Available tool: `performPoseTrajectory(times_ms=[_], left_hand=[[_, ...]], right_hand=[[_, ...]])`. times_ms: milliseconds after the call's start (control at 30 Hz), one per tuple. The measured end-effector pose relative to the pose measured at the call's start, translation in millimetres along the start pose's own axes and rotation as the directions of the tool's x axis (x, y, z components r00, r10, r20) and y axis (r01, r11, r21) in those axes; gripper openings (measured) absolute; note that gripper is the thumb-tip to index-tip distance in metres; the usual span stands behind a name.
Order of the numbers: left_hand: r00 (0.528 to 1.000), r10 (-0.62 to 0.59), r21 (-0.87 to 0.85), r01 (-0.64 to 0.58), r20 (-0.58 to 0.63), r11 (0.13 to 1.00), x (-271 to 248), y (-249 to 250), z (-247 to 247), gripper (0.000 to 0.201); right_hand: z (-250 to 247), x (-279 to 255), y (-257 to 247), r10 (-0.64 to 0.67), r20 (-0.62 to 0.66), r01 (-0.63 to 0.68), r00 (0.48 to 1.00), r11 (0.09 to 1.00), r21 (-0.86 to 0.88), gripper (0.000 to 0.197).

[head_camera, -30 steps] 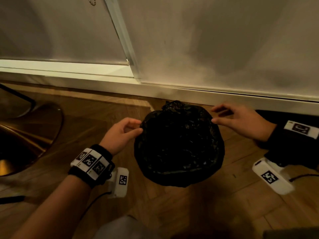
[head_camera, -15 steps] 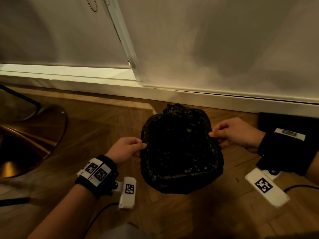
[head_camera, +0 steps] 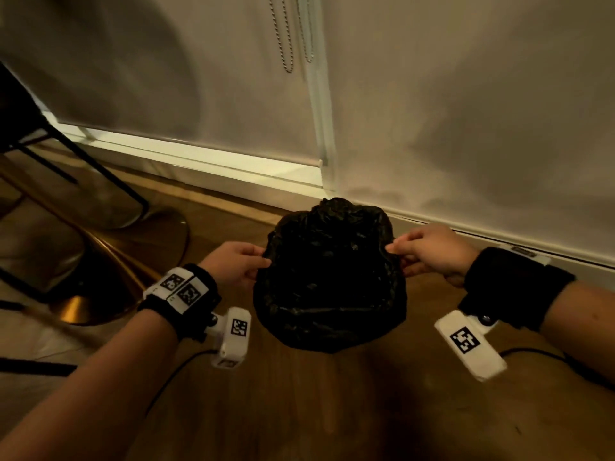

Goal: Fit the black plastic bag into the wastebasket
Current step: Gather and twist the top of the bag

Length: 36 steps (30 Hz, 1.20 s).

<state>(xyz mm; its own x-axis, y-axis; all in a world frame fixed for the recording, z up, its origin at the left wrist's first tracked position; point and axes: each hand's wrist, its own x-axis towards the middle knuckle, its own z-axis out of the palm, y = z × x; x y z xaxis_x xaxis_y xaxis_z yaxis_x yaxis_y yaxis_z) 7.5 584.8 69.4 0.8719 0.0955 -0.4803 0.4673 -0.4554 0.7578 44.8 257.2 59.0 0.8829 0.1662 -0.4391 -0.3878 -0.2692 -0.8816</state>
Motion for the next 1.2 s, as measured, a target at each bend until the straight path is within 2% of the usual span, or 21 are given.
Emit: performPoseTrajectory(times_ms=[100,267,433,633,733,867,1200], left_hand=[[0.999,0.014,-0.022,-0.015,-0.042,1.000,18.9,3.5,-40.0,0.016],[0.993,-0.004,-0.103,-0.008,-0.115,0.995,47.3,0.7,-97.6,0.038],[0.984,-0.027,-0.173,-0.003,-0.174,0.985,76.1,-14.5,-129.8,0.037],[0.980,-0.050,-0.172,0.016,-0.193,0.985,95.4,-30.0,-137.4,0.040],[0.979,-0.059,-0.190,0.022,-0.195,0.982,104.0,-35.8,-136.4,0.041],[0.976,-0.071,-0.153,0.040,-0.206,0.987,104.4,-33.3,-126.3,0.042],[0.970,-0.046,-0.132,0.014,-0.239,0.991,114.9,-36.4,-120.2,0.042]], right_hand=[[35.4,23.4,-23.8,-0.011,-0.018,0.012,1.000,0.998,0.058,0.008],[98.6,68.3,-59.2,0.039,-0.038,-0.031,0.998,0.981,0.192,0.008],[144.5,109.2,-69.8,0.056,-0.078,-0.039,0.995,0.977,0.207,0.009],[167.8,129.5,-71.6,0.079,-0.092,-0.059,0.993,0.977,0.204,0.016],[172.0,131.4,-71.2,0.109,-0.102,-0.089,0.989,0.979,0.186,0.005],[172.1,132.0,-66.7,0.128,-0.120,-0.111,0.984,0.984,0.140,0.023],[167.2,128.2,-61.9,0.166,-0.090,-0.149,0.982,0.974,0.173,0.029]])
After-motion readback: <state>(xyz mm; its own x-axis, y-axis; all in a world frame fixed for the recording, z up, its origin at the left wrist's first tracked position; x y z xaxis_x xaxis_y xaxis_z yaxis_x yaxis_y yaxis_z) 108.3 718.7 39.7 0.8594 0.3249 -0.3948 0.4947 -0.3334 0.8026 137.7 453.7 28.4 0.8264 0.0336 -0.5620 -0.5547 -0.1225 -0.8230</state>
